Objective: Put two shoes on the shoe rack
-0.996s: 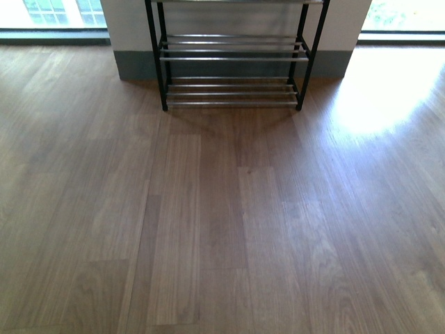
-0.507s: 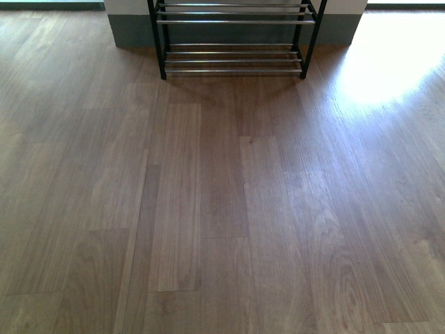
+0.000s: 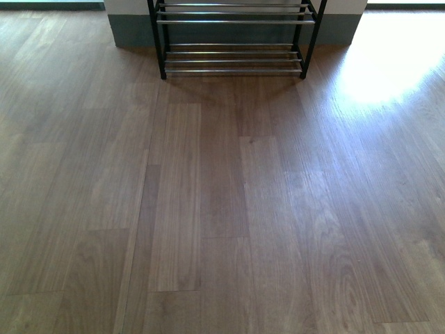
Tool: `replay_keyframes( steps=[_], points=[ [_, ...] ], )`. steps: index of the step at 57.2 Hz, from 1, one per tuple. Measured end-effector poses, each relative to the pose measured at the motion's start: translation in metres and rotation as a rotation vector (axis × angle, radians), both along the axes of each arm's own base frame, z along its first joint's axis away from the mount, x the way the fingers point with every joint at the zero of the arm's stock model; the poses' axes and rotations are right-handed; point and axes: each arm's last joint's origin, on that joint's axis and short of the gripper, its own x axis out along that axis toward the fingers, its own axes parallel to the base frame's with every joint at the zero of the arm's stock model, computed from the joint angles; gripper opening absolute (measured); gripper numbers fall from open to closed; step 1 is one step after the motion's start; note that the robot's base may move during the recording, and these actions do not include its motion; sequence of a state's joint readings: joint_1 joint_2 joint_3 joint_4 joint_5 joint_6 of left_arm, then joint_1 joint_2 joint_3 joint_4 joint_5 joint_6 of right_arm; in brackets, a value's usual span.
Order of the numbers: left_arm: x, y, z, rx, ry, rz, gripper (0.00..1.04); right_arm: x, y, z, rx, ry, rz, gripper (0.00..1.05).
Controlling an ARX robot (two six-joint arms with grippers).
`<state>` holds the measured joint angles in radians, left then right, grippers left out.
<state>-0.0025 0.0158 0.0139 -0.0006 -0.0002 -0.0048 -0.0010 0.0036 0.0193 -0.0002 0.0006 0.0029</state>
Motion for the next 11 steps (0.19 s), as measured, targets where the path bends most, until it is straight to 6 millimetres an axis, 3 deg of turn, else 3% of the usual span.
replay_keyframes(
  steps=[11],
  points=[
    [0.0, 0.0, 0.0, 0.0, 0.0, 0.0, 0.95, 0.0, 0.0, 0.0, 0.0, 0.0, 0.0, 0.96]
  ],
)
